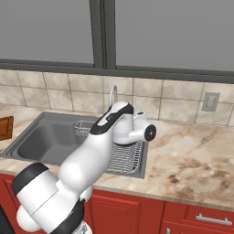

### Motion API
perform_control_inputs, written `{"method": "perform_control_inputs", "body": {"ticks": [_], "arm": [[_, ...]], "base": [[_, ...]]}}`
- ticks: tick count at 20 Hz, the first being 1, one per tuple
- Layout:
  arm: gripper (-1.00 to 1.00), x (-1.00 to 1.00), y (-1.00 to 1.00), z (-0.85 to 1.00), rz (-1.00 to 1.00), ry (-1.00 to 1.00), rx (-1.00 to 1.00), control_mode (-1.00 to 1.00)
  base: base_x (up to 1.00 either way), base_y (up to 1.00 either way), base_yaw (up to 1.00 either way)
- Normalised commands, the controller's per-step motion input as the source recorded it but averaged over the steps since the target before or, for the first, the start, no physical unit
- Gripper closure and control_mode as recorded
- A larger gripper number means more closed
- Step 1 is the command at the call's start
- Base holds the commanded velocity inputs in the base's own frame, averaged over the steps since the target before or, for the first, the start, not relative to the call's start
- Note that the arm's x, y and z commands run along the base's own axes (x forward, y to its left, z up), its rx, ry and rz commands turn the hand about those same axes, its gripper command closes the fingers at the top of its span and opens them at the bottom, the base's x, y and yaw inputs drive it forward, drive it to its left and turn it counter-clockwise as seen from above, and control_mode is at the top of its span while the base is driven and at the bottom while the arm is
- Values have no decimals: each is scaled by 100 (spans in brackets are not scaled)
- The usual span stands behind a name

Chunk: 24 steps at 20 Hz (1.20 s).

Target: Pick the kiwi from the sink and place it on the cutting board to airdry. Then turn off the sink faucet.

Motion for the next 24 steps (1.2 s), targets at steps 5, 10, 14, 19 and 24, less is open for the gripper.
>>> {"method": "perform_control_inputs", "body": {"ticks": [5,10,14,19,24], "arm": [[-100,16,0,-9,0,0,3,-100],[-100,14,0,-20,0,0,1,-100],[-100,22,0,-18,0,0,0,-100],[-100,24,0,-10,0,0,1,-100],[-100,22,-1,-7,0,0,2,-100]], "base": [[0,0,0],[0,0,0],[0,0,0],[0,0,0],[0,0,0]]}}
